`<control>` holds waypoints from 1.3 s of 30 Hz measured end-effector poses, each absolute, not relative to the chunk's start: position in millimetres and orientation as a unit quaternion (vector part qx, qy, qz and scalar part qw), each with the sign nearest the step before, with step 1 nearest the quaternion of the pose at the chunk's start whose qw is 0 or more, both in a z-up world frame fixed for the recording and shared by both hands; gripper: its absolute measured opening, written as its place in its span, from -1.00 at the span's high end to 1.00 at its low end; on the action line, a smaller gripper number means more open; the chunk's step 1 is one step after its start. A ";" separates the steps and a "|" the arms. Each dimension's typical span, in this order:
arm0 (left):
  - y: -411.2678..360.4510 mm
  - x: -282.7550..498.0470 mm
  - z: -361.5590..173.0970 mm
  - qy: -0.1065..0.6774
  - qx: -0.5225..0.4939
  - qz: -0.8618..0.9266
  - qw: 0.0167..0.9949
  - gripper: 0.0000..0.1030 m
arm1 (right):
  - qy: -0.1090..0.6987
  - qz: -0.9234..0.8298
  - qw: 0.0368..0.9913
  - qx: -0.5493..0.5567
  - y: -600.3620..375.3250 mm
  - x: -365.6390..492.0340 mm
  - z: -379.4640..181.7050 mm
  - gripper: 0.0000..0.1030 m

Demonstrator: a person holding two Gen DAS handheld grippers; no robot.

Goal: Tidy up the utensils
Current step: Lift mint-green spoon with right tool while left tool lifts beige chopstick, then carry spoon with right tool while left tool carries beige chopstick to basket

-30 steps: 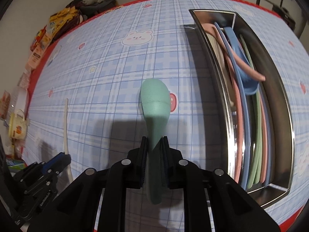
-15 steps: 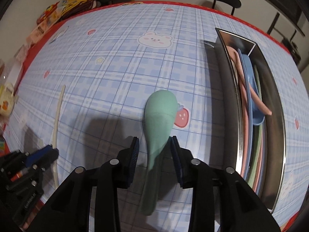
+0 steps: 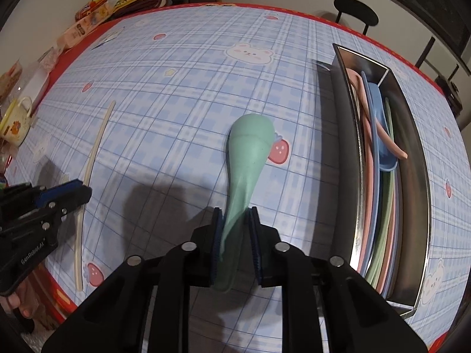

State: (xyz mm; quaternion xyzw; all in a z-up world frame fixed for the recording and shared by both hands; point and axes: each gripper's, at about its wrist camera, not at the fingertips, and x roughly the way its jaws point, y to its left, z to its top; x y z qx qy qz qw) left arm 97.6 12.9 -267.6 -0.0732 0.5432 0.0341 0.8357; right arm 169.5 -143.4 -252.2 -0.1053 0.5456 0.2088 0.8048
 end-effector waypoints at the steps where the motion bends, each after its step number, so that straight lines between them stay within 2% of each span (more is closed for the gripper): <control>1: 13.1 97.9 -267.6 0.544 -0.075 0.034 0.835 0.70 | 0.550 0.205 0.803 -0.103 -142.1 172.8 -252.0 0.69; 16: 11.2 96.2 -267.9 0.539 -0.072 0.040 0.838 0.71 | 0.546 0.190 0.807 -0.122 -129.0 183.5 -256.4 0.69; 21: 25.2 92.4 -267.1 0.546 -0.131 0.018 0.827 0.80 | 0.564 0.193 0.801 -0.053 -145.3 183.8 -254.8 0.71; 28: 47.0 62.5 -266.5 0.537 -0.216 0.015 0.815 0.80 | 0.547 0.228 0.805 0.001 -167.1 154.2 -241.2 0.71; 39: 39.6 46.3 -241.6 0.521 -0.217 -0.002 0.826 0.80 | 0.521 0.253 0.814 0.045 -197.6 125.2 -217.2 0.71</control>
